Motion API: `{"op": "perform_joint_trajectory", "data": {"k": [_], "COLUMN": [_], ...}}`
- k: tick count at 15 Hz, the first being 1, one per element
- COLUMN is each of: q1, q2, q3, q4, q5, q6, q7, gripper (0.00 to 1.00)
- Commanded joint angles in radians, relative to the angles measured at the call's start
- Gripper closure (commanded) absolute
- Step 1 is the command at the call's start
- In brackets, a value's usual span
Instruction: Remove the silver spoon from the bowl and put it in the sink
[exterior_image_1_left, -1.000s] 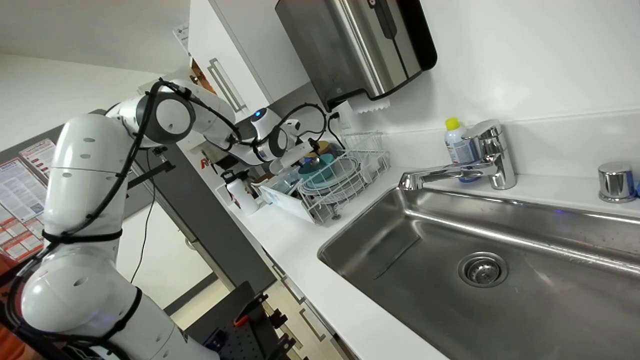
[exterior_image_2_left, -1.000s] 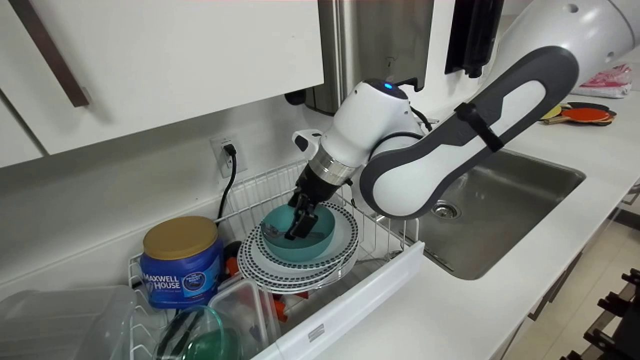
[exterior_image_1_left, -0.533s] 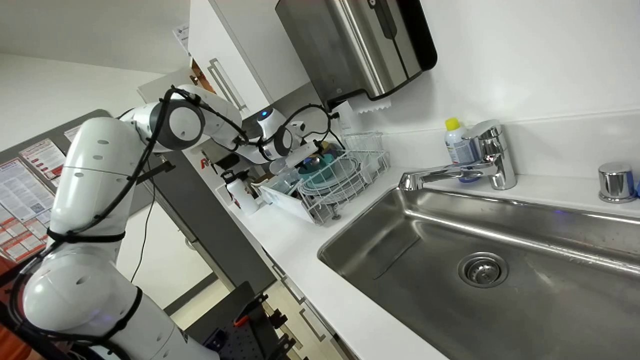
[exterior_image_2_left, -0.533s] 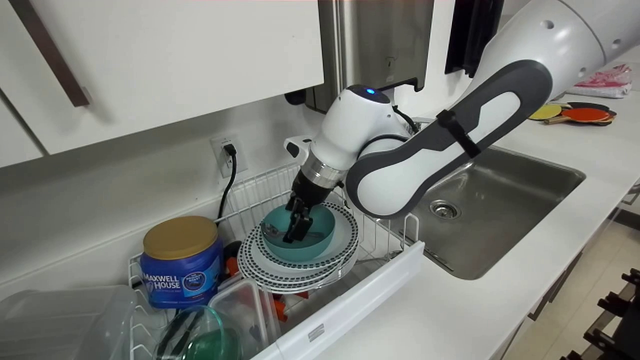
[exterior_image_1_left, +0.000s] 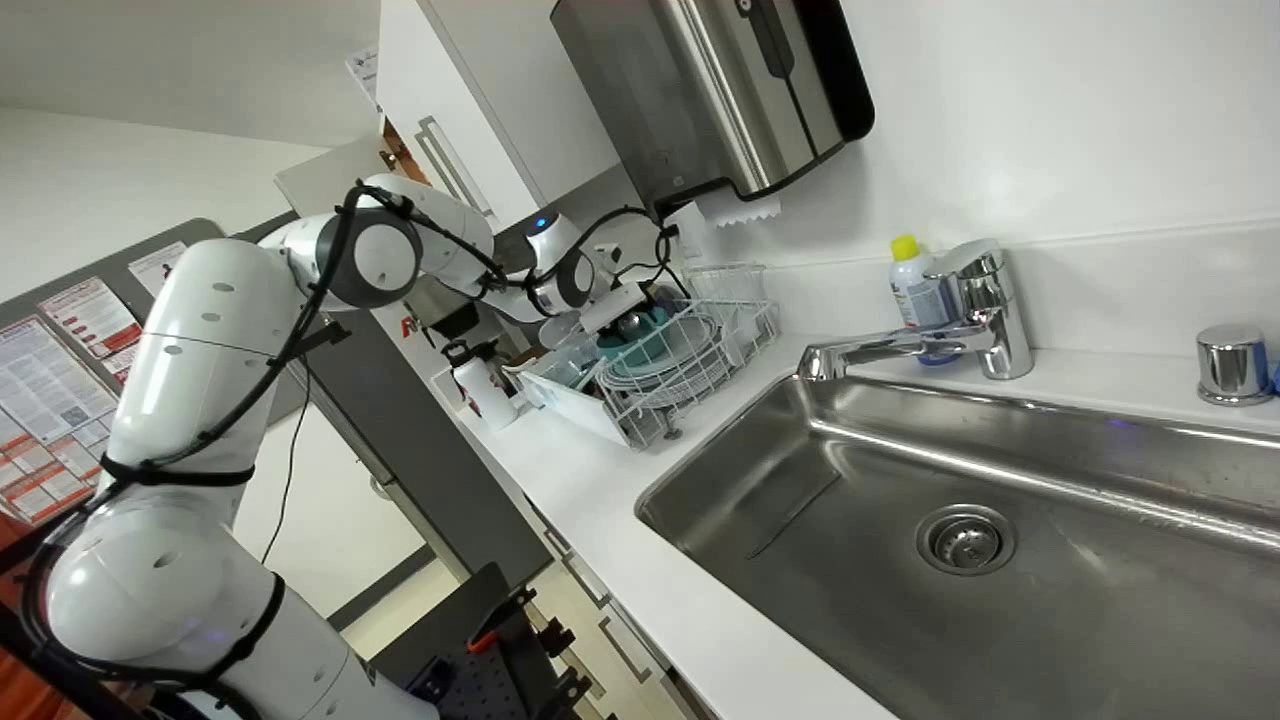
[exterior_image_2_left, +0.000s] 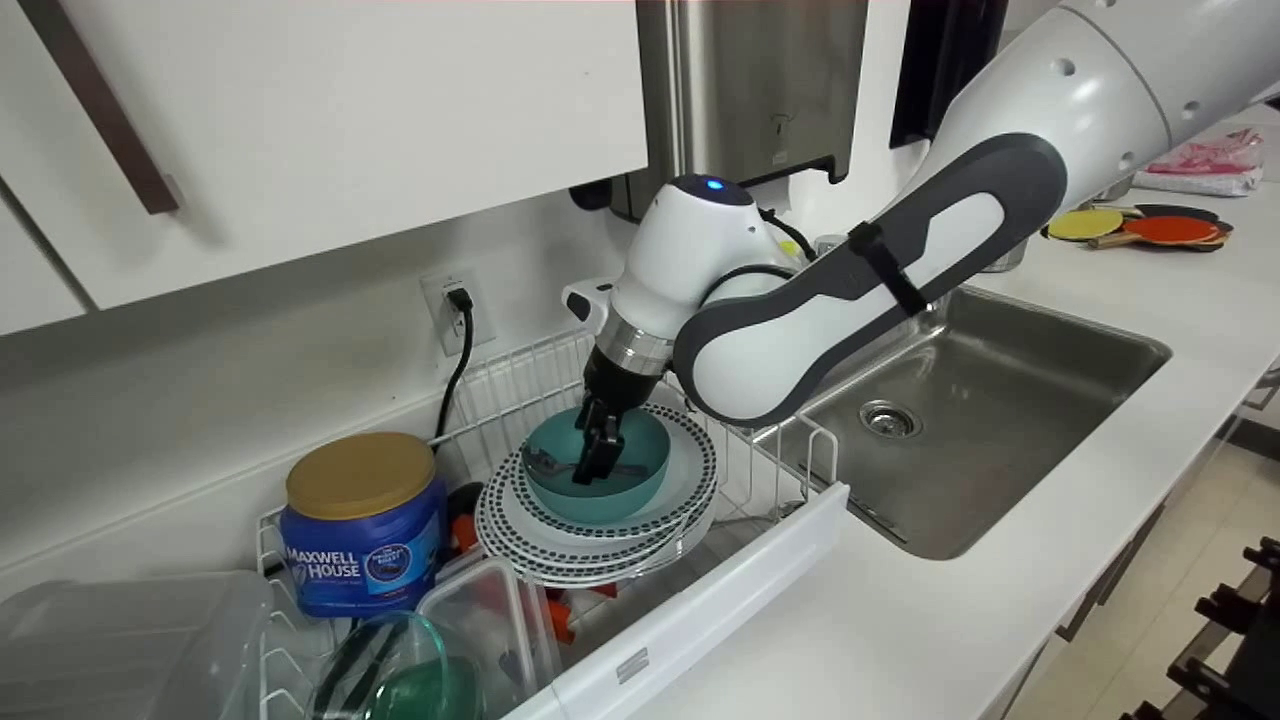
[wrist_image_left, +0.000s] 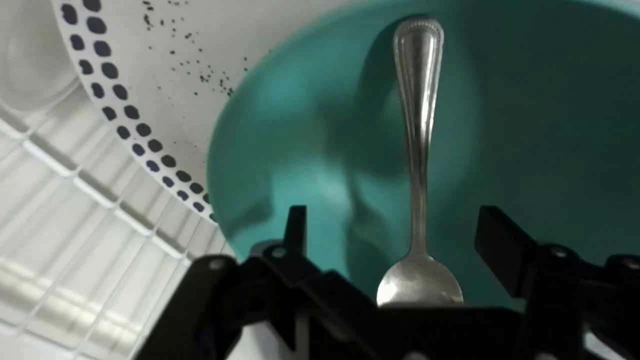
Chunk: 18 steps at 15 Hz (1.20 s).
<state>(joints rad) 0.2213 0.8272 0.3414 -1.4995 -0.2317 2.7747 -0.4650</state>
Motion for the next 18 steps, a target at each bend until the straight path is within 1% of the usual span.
{"op": "perform_joint_trajectory", "data": {"k": [1,2,3,4,5,8,10,12,13,18], "q1": [0.017,0.019,0.021,0.023,0.025,0.03,0.032,0.033,0.034,0.025], "q2": [0.042,0.05,0.057,0.061,0.065,0.071,0.068,0.06,0.055,0.017], "q3": [-0.007,-0.007,-0.008,-0.008,-0.009,-0.011,-0.013,-0.014,-0.015,-0.008], "q4": [0.074,0.082,0.09,0.095,0.101,0.113,0.111,0.103,0.098,0.054], "q5": [0.002,0.003,0.003,0.003,0.003,0.002,0.001,0.002,0.003,0.028], "q6": [-0.066,-0.072,-0.077,-0.081,-0.085,-0.09,-0.088,-0.083,-0.082,-0.06], "q7": [-0.031,-0.033,-0.033,-0.033,-0.032,-0.029,-0.026,-0.02,-0.015,0.025], "gripper": [0.09,0.32,0.32,0.35,0.42,0.67,0.8,0.95,1.0,0.98]}}
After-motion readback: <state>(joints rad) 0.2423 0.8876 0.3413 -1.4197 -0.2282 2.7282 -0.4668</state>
